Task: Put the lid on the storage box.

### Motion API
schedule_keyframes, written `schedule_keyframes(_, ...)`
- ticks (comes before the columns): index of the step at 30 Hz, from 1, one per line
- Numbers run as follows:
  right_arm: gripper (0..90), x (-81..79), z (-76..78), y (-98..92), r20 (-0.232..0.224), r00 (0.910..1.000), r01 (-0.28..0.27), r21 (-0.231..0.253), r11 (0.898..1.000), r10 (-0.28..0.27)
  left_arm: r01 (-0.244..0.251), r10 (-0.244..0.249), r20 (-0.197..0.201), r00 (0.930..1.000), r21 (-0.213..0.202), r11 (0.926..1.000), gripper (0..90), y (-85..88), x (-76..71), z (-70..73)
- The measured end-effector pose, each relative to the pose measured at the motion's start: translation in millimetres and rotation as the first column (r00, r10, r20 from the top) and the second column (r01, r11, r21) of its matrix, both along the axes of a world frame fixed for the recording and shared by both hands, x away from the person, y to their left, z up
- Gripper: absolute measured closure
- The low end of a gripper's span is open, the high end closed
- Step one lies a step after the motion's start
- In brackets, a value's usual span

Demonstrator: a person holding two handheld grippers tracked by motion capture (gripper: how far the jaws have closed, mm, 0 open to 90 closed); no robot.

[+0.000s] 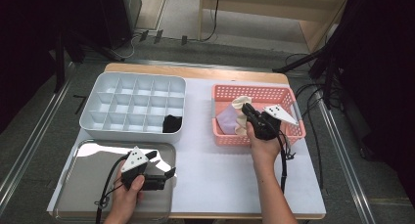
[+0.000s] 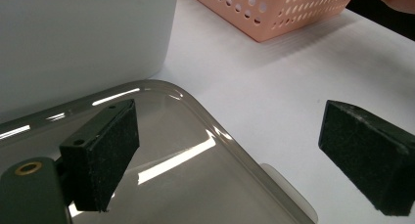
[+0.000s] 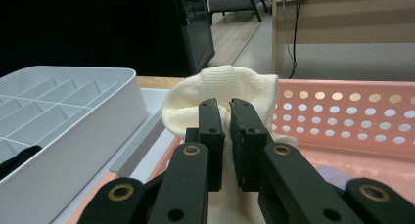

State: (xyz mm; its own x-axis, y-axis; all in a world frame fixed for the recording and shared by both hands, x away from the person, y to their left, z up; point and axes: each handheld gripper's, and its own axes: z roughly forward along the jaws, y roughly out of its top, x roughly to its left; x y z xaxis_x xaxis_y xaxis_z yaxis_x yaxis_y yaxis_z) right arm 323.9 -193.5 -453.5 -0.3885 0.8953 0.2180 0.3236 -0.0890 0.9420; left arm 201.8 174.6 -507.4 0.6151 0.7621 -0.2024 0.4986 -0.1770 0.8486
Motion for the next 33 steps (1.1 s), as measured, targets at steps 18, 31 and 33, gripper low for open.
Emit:
schedule_keyframes(18,84.4,-33.3,6.0,0.5,0.037,0.9988,-0.031,0.015,0.999,0.03,0.0,0.0,0.002,1.0,0.0,1.0,8.4,0.0,-0.2,0.1)
schedule_keyframes(31,84.5,-73.1,-2.8,7.9,0.047,0.9964,-0.071,0.011,0.997,0.071,-0.001,0.001,0.003,1.0,0.0,1.0,8.4,-0.3,-0.2,0.0)
schedule_keyframes(33,84.5,-80.1,-4.9,10.4,0.047,0.9955,-0.082,0.0,0.997,0.082,-0.001,0.001,0.002,1.0,0.001,1.0,8.5,-0.3,-0.2,0.0)
